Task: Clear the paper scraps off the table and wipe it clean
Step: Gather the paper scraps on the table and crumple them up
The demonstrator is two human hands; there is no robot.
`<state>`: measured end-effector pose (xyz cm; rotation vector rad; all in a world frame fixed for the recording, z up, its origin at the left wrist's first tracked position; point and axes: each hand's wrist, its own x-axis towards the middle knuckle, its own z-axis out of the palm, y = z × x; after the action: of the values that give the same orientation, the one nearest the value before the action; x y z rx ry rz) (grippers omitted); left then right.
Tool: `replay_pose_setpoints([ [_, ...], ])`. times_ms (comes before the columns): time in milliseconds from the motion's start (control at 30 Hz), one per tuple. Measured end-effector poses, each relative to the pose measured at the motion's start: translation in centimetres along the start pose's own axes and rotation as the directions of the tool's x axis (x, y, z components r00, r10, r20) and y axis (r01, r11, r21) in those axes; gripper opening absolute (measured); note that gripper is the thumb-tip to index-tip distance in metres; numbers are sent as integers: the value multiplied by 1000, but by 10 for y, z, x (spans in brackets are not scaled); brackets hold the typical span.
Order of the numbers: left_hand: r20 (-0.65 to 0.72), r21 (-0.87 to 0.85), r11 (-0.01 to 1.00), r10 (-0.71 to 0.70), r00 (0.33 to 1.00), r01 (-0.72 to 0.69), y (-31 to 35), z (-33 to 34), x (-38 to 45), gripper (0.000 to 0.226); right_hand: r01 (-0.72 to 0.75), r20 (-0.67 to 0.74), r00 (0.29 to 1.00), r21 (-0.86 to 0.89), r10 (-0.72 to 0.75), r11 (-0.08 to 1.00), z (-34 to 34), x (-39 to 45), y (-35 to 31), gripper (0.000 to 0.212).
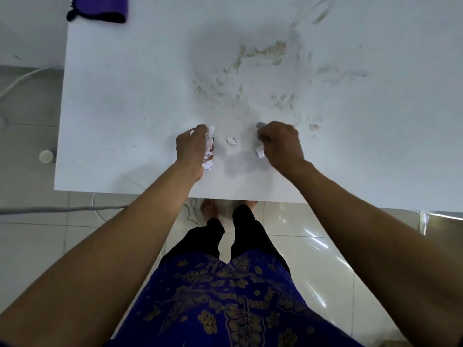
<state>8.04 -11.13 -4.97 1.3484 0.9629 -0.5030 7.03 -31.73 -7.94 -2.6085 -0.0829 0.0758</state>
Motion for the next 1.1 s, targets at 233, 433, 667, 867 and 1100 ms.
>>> replay_pose_setpoints([
  [233,12,47,999,-26,1000,26,2,10,-6,19,-454,147,835,728,530,513,-44,15,6,19],
  [433,26,98,995,-1,1000,-1,2,16,-10,8,-246,-1,969,50,246,968,-21,-9,10,20],
  [667,15,105,994,33,999,-35,1,7,-12,9,-159,-13,987,-135,159,978,4,-29,-11,15],
  [867,18,86,995,44,999,-46,0,-1,-13,17,-284,17,958,-88,286,955,7,-37,-33,52],
  [1100,27,74,996,45,999,-47,-1,-7,-14,17,-176,125,972,-163,197,971,19,-38,-49,74],
])
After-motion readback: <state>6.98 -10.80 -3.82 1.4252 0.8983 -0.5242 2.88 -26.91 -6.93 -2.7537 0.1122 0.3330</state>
